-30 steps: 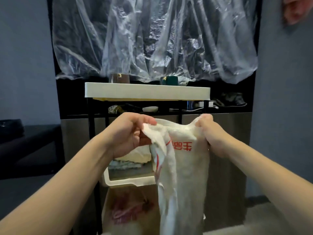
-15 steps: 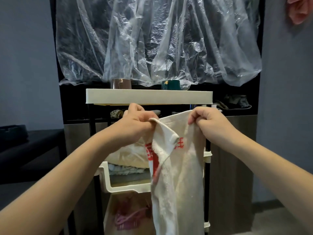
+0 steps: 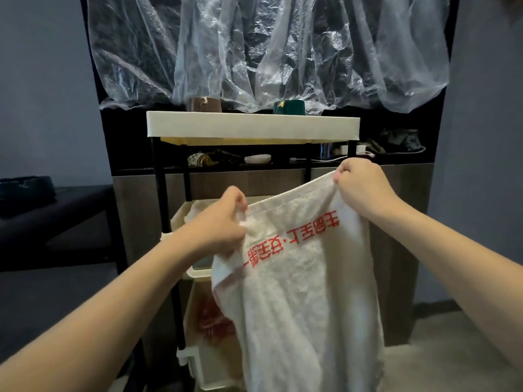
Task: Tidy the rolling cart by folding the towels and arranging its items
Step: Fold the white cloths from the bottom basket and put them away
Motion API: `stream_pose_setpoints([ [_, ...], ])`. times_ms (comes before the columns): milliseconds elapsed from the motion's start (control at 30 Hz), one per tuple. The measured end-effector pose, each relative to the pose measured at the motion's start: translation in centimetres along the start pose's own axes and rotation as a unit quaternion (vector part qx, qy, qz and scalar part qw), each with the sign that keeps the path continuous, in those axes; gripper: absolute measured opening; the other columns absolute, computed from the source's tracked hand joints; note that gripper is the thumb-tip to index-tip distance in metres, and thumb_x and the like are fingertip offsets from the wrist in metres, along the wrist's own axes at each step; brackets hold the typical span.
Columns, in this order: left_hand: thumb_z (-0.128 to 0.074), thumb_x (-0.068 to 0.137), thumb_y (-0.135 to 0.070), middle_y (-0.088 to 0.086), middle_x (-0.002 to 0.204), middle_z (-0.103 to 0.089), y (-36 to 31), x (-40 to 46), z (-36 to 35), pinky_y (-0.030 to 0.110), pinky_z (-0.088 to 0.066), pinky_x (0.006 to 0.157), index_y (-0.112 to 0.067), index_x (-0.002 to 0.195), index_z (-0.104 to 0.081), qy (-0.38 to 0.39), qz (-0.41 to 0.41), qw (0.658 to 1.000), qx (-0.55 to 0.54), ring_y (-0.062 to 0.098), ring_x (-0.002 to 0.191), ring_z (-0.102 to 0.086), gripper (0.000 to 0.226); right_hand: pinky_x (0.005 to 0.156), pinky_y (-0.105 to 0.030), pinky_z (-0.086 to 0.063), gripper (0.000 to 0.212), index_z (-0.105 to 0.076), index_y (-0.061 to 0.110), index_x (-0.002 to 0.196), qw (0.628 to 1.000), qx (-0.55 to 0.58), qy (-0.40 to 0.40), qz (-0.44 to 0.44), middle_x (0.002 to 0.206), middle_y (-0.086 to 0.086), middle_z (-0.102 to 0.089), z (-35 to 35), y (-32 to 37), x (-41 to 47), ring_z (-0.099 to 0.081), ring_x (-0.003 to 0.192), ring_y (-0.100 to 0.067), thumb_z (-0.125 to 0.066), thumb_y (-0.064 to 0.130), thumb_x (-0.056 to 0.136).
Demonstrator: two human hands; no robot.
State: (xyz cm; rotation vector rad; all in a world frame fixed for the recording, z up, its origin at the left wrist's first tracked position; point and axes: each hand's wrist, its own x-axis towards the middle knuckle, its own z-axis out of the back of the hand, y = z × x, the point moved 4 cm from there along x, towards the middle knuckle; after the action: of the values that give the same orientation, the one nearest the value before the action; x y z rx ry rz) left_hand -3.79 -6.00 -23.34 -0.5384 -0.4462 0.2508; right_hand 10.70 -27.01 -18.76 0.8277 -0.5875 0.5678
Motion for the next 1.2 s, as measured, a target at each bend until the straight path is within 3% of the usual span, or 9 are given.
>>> stream_pose_setpoints([
  [100, -0.054, 0.084, -0.010, 0.004, 0.088, -0.066, 1.2, 0.4, 1.4, 0.035, -0.052, 0.061, -0.023, 0.111, -0.047, -0.124, 0.007, 0.992, -0.016, 0.022, 0.078, -0.064, 0.031, 0.059, -0.036, -0.038, 0.015, -0.048, 0.022, 0.098, 0.995, 0.004, 0.096, 0.007, 0.076, -0.002, -0.060, 0.6, -0.7, -1.0, -0.054, 0.068, -0.022, -0.051, 0.031, 0.086],
  [200, -0.057, 0.087, -0.017, -0.002, 0.079, -0.067, 1.6, 0.9, 2.2, 0.028, -0.048, 0.060, -0.019, 0.088, -0.070, -0.178, 0.007, 0.983, 0.035, 0.020, 0.080, -0.064, 0.013, 0.074, -0.028, -0.047, 0.036, -0.056, 0.039, 0.122, 0.967, -0.020, 0.235, 0.093, 0.098, 0.014, -0.067, 0.7, -1.1, -3.4, -0.060, 0.085, -0.006, -0.064, 0.040, 0.087],
  [367, -0.058, 0.091, -0.018, -0.005, 0.072, -0.066, -1.0, 1.8, -0.7, 0.027, -0.047, 0.061, -0.019, 0.083, -0.073, -0.125, -0.064, 0.984, -0.113, 0.011, 0.069, -0.059, 0.017, 0.082, -0.043, -0.050, 0.013, -0.064, 0.014, 0.094, 0.953, -0.141, 0.262, 0.063, 0.097, -0.004, -0.065, -0.5, -2.8, -4.0, -0.062, 0.094, -0.025, -0.054, 0.021, 0.091],
  [533, -0.060, 0.090, -0.018, -0.006, 0.078, -0.068, -6.1, 2.4, -2.7, 0.026, -0.050, 0.066, -0.019, 0.085, -0.073, -0.102, -0.143, 0.980, -0.091, 0.010, 0.077, -0.063, 0.014, 0.085, -0.041, -0.056, 0.032, -0.054, 0.023, 0.115, 0.910, 0.170, 0.369, -0.086, 0.107, -0.006, -0.069, -3.6, -2.4, -7.1, -0.068, 0.098, -0.023, -0.055, 0.012, 0.085],
  [633, -0.064, 0.082, -0.014, -0.003, 0.075, -0.068, -6.2, 2.7, -2.3, 0.031, -0.052, 0.062, -0.021, 0.078, -0.069, -0.090, -0.136, 0.984, -0.071, 0.016, 0.071, -0.064, 0.009, 0.073, -0.034, -0.052, 0.015, -0.068, 0.019, 0.092, 0.925, 0.174, 0.337, -0.029, 0.088, -0.003, -0.070, -4.4, -2.4, -6.9, -0.065, 0.080, -0.014, -0.058, 0.010, 0.086],
  [767, -0.069, 0.082, -0.011, 0.007, 0.067, -0.063, -2.4, 1.0, -3.4, 0.022, -0.044, 0.052, -0.005, 0.078, -0.070, 0.074, -0.035, 0.997, -0.010, 0.017, 0.061, -0.057, 0.007, 0.067, -0.030, -0.047, 0.023, -0.068, 0.004, 0.075, 0.930, 0.265, 0.244, -0.077, 0.073, -0.007, -0.067, -3.9, -2.9, -5.8, -0.062, 0.069, -0.017, -0.051, 0.010, 0.088],
  [900, -0.054, 0.096, -0.006, 0.011, 0.081, -0.067, 0.5, -0.9, -5.4, 0.025, -0.051, 0.059, -0.004, 0.094, -0.068, 0.090, 0.072, 0.944, -0.310, 0.015, 0.065, -0.062, 0.014, 0.049, -0.019, -0.040, 0.027, -0.049, 0.010, 0.063, 0.951, 0.197, 0.215, -0.102, 0.060, -0.002, -0.048, -3.0, -3.7, -5.2, -0.047, 0.051, -0.008, -0.044, 0.005, 0.090],
  [1033, -0.050, 0.099, -0.010, 0.018, 0.089, -0.071, -1.7, 0.0, -5.3, 0.035, -0.049, 0.069, -0.005, 0.100, -0.069, 0.065, -0.001, 0.945, -0.322, 0.023, 0.077, -0.061, 0.020, 0.062, -0.030, -0.049, 0.023, -0.062, 0.011, 0.071, 0.924, 0.128, 0.345, -0.103, 0.069, -0.007, -0.067, -3.6, -4.1, -6.8, -0.063, 0.061, -0.021, -0.063, 0.030, 0.083],
  [1200, -0.066, 0.087, -0.024, 0.009, 0.074, -0.063, -3.0, 0.5, -5.5, 0.034, -0.046, 0.060, -0.008, 0.084, -0.061, 0.032, -0.016, 0.975, -0.220, 0.020, 0.067, -0.058, 0.017, 0.081, -0.039, -0.054, 0.022, -0.070, 0.015, 0.093, 0.936, 0.172, 0.306, -0.022, 0.090, -0.006, -0.073, -4.1, -3.7, -7.3, -0.066, 0.083, -0.021, -0.060, 0.035, 0.093],
])
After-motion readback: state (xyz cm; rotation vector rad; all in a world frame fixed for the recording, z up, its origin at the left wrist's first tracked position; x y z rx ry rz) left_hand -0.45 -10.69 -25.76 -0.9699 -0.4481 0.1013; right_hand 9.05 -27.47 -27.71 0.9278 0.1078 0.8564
